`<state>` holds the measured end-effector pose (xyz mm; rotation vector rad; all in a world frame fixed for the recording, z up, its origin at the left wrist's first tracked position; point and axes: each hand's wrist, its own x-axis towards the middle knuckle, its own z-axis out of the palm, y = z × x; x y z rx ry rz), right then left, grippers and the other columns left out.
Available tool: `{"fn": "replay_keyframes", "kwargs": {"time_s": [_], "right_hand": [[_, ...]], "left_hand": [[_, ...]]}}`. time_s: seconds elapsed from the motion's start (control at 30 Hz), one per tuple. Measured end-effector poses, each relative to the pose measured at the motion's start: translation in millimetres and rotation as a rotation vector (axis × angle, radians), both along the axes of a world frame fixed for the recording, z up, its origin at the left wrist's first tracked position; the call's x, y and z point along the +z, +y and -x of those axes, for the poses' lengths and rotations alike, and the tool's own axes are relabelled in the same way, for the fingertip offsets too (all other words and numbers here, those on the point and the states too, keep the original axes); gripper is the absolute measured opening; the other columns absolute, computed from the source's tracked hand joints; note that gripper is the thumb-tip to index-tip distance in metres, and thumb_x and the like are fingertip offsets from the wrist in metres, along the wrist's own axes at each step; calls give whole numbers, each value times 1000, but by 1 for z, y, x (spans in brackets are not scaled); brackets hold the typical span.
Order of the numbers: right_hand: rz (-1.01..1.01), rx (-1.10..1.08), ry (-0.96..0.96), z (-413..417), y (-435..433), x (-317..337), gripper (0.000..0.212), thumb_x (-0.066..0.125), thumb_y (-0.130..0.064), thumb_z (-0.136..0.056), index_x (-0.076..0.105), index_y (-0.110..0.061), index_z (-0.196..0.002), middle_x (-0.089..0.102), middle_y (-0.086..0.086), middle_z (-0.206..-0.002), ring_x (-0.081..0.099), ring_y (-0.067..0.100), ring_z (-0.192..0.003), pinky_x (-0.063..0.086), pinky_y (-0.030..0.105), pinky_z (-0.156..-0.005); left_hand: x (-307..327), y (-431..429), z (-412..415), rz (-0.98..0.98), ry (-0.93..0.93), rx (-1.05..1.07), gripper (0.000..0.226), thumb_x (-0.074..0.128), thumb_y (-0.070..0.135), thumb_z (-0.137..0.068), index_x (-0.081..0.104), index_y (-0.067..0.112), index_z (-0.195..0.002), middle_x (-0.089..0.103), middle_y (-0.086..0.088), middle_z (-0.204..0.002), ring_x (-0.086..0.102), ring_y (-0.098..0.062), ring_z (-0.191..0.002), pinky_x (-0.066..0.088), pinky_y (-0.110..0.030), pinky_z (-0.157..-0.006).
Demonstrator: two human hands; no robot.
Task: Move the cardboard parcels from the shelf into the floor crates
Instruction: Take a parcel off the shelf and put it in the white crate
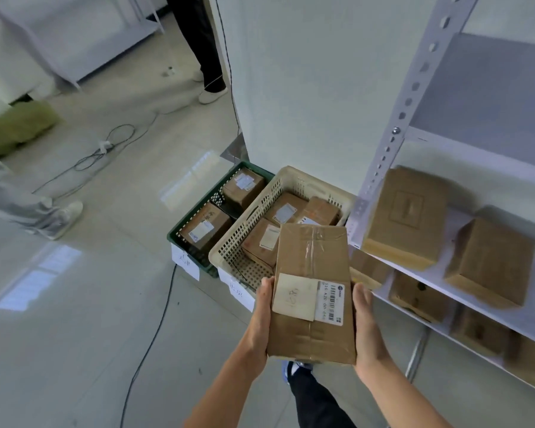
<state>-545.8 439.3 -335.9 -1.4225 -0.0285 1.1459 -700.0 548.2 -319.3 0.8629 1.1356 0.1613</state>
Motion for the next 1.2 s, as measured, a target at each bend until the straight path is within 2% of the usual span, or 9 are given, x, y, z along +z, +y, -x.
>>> {"fn": "replay_keyframes", "kwargs": {"time_s": [0.13, 0.23, 0.37, 0.5, 0.63, 0.73, 0.93, 1.07, 1.2], "right_hand": [[38, 4, 53, -10, 65, -21, 63, 45, -71, -90, 52, -30, -138, 77, 5, -121, 75, 24, -109, 60, 46, -88], [79, 50, 114, -18, 110, -41, 71, 45, -78, -87, 53, -37, -145, 76, 2, -129, 73, 24, -118, 59, 52, -97], [157, 105, 141, -30, 167, -70, 91, 47, -87, -76, 37, -48, -158, 53, -5, -159, 46, 22, -149, 32, 59, -125], [284, 208, 172, -45, 220, -105, 89, 34, -86, -84, 16, -53, -164, 26, -10, -174, 20, 20, -162, 18, 61, -129], [305, 201, 288, -66, 273, -161, 83, 36, -87, -86, 8, -63, -160, 15, -14, -176, 16, 26, -163, 32, 76, -117], [296, 128, 399, -81, 315, -217, 90, 48, -87, -81, 17, -61, -161, 12, -13, -177, 17, 31, -162, 43, 77, -106], [331, -42, 380, -98, 397, -336, 92, 52, -88, -74, 28, -60, -158, 28, -9, -172, 35, 33, -155, 56, 67, -95], [339, -139, 376, -103, 434, -404, 72, 47, -82, -91, 30, -60, -158, 34, -11, -169, 42, 31, -149, 53, 68, -101], [348, -211, 354, -108, 457, -448, 67, 43, -78, -97, 33, -54, -159, 46, -7, -161, 51, 31, -141, 49, 67, -107]], "left_hand": [[-23, 71, -10, 76, 116, -10, 66, 24, 89, -94, 80, 56, -107, 82, 4, -121, 77, -22, -117, 53, -53, -114], [-43, 124, -26, 63, 185, 28, 68, 31, 89, -92, 72, 45, -123, 82, 1, -121, 77, -25, -117, 54, -55, -113], [-65, 190, -51, 22, 262, 27, 68, 37, 91, -80, 70, 46, -119, 82, 1, -119, 77, -23, -114, 57, -53, -109], [-98, 248, -75, -22, 327, -13, 88, 39, 101, -76, 68, 35, -127, 66, -8, -138, 64, -31, -129, 47, -57, -118], [-157, 313, -96, -63, 387, -116, 110, 40, 104, -73, 68, 17, -135, 75, -12, -123, 68, -36, -124, 56, -46, -100], [-215, 362, -116, -76, 384, -196, 131, 37, 106, -60, 50, 18, -156, 61, -16, -146, 60, -39, -135, 49, -58, -114], [-334, 441, -161, -200, 404, -361, 94, 28, 92, -83, 60, 32, -148, 68, -6, -137, 63, -31, -128, 46, -58, -117], [-391, 478, -181, -247, 525, -450, 91, 25, 89, -94, 43, 31, -162, 46, -7, -154, 44, -35, -143, 34, -60, -123], [-427, 493, -195, -385, 492, -655, 72, 17, 73, -101, 46, 29, -150, 44, 1, -140, 26, -40, -154, 19, -65, -125]]}}
